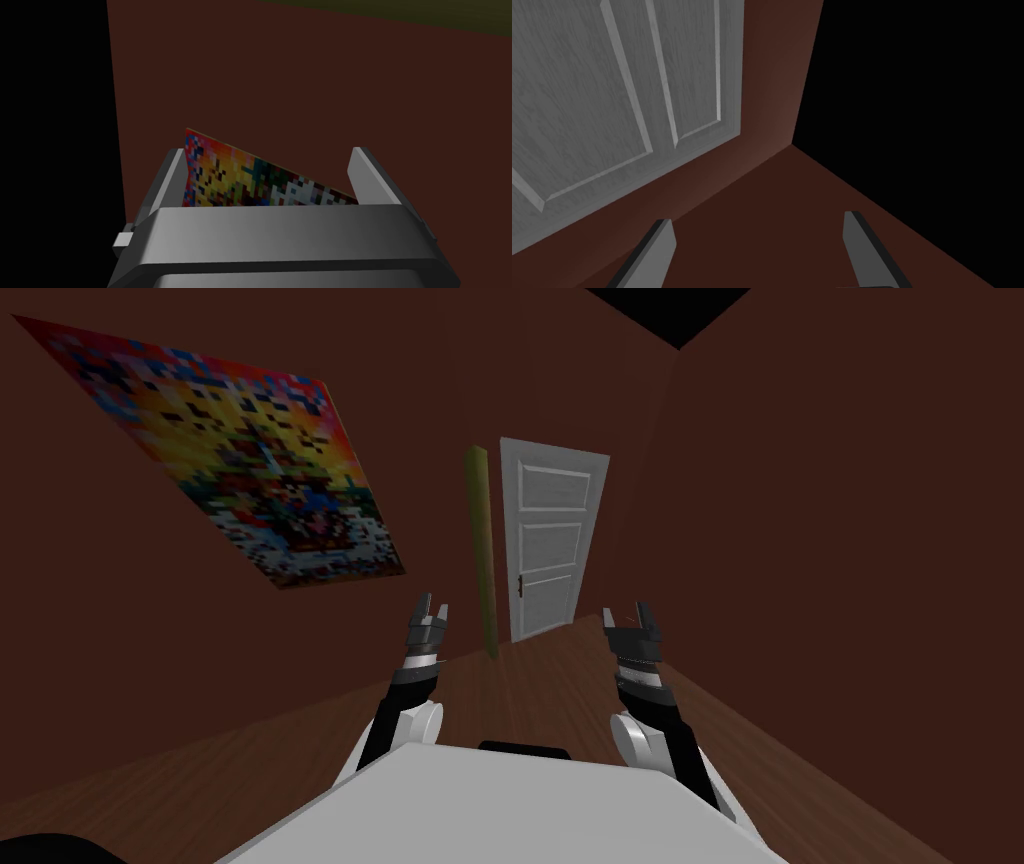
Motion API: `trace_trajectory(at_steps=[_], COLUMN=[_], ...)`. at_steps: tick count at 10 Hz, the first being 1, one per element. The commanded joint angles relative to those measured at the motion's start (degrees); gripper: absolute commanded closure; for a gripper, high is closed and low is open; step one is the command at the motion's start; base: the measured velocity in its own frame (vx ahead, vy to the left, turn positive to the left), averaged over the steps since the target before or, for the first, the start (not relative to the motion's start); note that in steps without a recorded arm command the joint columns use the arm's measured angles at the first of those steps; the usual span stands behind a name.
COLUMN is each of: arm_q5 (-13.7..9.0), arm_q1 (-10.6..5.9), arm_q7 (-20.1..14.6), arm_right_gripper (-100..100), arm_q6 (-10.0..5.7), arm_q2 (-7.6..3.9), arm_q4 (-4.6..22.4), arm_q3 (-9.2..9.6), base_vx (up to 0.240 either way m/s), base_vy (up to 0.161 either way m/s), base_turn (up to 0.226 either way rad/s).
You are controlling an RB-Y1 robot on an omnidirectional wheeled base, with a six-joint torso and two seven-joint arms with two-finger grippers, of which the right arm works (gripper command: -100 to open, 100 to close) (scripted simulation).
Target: Pull the door open
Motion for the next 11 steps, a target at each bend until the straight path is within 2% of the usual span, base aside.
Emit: trace_trajectory(at_steps=[1, 11], arm_q5=[-1.1, -8.6], arm_q1=[-0.41, -3.59], arm_q7=[-1.7, -12.1], arm_right_gripper=[-100, -100], arm_q6=[-0.57, -2.75], arm_q2=[-0.46, -2.85], arm_q4=[1.8, 13.5], arm_q3=[0.28, 2.81], base_vx=[0.086, 0.087], base_vy=[-0.022, -0.016], base_turn=[0.110, 0.129])
